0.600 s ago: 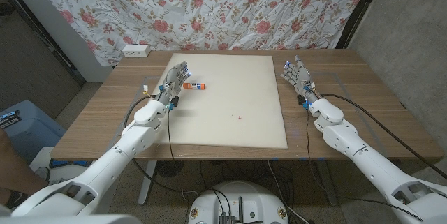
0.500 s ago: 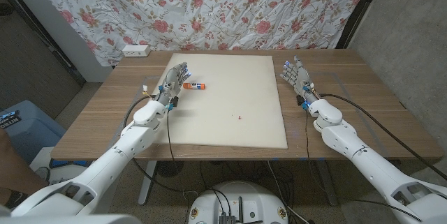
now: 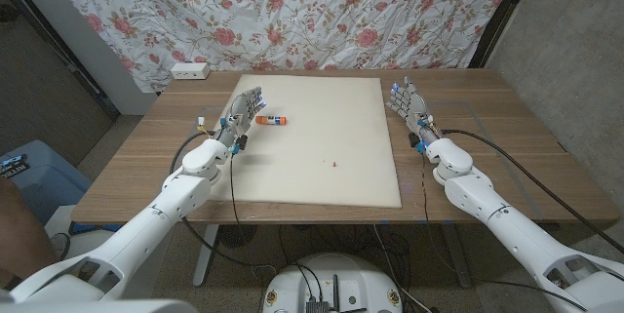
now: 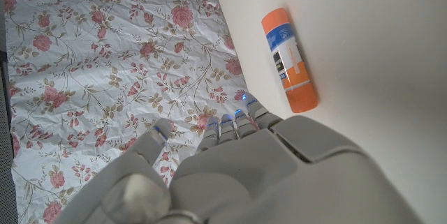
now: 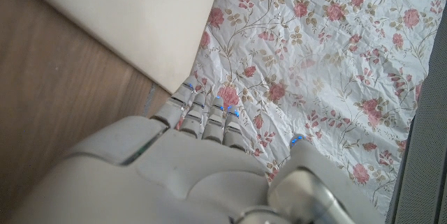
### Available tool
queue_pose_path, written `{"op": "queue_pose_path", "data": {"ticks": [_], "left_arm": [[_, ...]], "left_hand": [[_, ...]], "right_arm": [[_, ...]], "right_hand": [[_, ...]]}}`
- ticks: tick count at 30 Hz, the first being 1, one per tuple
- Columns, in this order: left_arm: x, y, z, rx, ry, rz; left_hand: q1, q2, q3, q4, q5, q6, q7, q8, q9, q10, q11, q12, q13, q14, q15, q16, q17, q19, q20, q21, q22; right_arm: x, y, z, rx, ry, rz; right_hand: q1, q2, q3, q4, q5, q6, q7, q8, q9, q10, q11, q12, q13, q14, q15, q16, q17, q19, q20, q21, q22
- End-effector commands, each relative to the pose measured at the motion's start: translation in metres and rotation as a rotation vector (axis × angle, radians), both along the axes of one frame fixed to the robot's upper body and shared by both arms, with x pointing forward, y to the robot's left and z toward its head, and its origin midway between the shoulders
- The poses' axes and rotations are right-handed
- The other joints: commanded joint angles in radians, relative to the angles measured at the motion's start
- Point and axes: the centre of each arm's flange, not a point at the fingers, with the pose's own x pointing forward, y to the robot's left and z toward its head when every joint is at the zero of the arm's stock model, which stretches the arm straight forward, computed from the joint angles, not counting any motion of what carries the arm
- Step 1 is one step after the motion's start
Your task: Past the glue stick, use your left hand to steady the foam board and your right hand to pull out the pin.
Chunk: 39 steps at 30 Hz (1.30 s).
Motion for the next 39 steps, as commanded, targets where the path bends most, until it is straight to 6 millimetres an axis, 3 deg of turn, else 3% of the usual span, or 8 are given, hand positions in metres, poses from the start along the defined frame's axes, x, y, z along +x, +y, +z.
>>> {"op": "queue_pose_path", "data": {"ticks": [1, 15, 25, 39], "left_arm": [[-0.008, -0.002, -0.002, 0.007, -0.034, 0.027], [-0.045, 0.001, 0.001, 0.138, -0.047, 0.083], [-0.068, -0.008, 0.006, 0.3, -0.057, 0.141], [-0.094, -0.022, 0.004, 0.45, -0.148, 0.228]], "left_hand": [[-0.01, 0.089, 0.007, 0.008, 0.007, 0.012, 0.0, 0.005, 0.004, 0.017, 0.002, 0.007, 0.002, 0.008, -0.007, 0.007, 0.001, 0.007, -0.003, -0.004, 0.003], [-0.011, 0.087, 0.02, 0.007, 0.009, 0.038, -0.012, 0.007, 0.004, 0.05, -0.014, 0.01, 0.002, 0.032, -0.021, 0.006, -0.003, 0.026, -0.014, -0.014, 0.002], [-0.012, 0.09, 0.029, 0.009, 0.009, 0.069, -0.011, 0.012, 0.004, 0.073, -0.018, 0.012, 0.001, 0.049, -0.029, 0.007, -0.003, 0.041, -0.022, -0.021, 0.002], [-0.032, 0.093, 0.027, 0.036, 0.008, 0.094, -0.03, 0.011, 0.005, 0.077, -0.043, 0.005, 0.002, 0.055, -0.042, 0.006, 0.003, 0.058, -0.042, -0.032, 0.003]], "right_arm": [[-0.015, 0.001, 0.001, -0.082, -0.029, -0.02], [-0.023, 0.004, -0.005, -0.094, -0.045, -0.015], [-0.022, 0.004, -0.008, -0.089, -0.059, 0.006], [-0.016, -0.001, -0.007, -0.066, -0.083, 0.018]], "right_hand": [[0.015, 0.003, 0.009, -0.005, 0.004, 0.01, -0.004, 0.005, 0.001, 0.003, -0.005, 0.006, 0.001, 0.005, -0.009, 0.005, -0.001, 0.001, -0.005, 0.004, 0.003], [0.022, 0.006, 0.015, -0.015, 0.001, 0.016, -0.005, 0.006, 0.001, 0.007, -0.004, 0.008, -0.004, 0.006, -0.011, 0.007, -0.014, 0.001, -0.008, 0.006, 0.003], [0.022, 0.008, 0.018, -0.019, -0.001, 0.02, -0.001, 0.007, 0.001, 0.009, -0.004, 0.009, -0.007, 0.009, -0.015, 0.01, -0.021, 0.0, -0.009, 0.007, 0.003], [0.021, 0.01, 0.02, -0.023, -0.003, 0.028, -0.002, 0.008, 0.001, 0.01, -0.003, 0.009, -0.011, 0.009, -0.021, 0.011, -0.03, 0.0, -0.014, 0.008, 0.002]]}}
